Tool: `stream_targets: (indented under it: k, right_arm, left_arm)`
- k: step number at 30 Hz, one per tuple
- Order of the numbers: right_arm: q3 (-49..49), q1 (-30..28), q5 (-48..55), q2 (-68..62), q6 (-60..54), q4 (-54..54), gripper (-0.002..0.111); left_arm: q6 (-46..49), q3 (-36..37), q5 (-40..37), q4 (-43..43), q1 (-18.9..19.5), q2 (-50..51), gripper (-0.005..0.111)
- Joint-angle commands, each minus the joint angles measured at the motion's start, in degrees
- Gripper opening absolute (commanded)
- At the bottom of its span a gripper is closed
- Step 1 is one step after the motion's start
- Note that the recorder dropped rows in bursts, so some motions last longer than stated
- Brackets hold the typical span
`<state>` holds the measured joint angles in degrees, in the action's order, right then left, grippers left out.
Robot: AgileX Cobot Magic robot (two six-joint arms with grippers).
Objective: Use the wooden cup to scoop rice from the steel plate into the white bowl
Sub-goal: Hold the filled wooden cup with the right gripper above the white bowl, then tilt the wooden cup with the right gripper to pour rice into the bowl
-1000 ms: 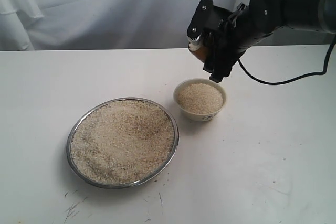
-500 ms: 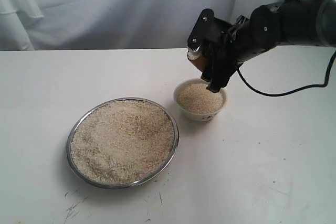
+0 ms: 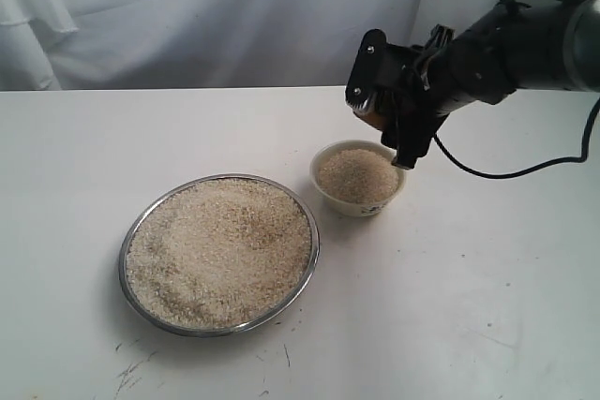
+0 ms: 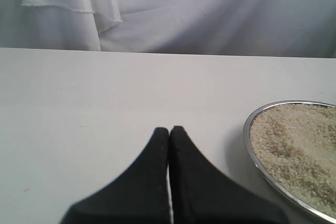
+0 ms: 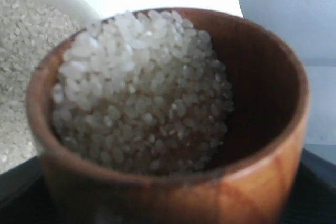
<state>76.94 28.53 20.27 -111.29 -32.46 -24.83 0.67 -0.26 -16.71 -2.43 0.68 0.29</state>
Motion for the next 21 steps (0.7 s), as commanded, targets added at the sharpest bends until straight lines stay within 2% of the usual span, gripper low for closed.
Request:
stream_targets:
  k: [1, 21]
  right_arm:
    - [-0.23, 0.89, 0.56, 0.29, 3.56, -6.38, 0.000]
    - [-4.12, 2.06, 0.81, 0.29, 4.34, -17.00, 0.000]
  left_arm:
    - [-0.18, 0.26, 0.36, -0.04, -0.09, -0.29, 0.000]
    - [-0.18, 0.26, 0.36, -0.04, -0.09, -0.29, 0.000]
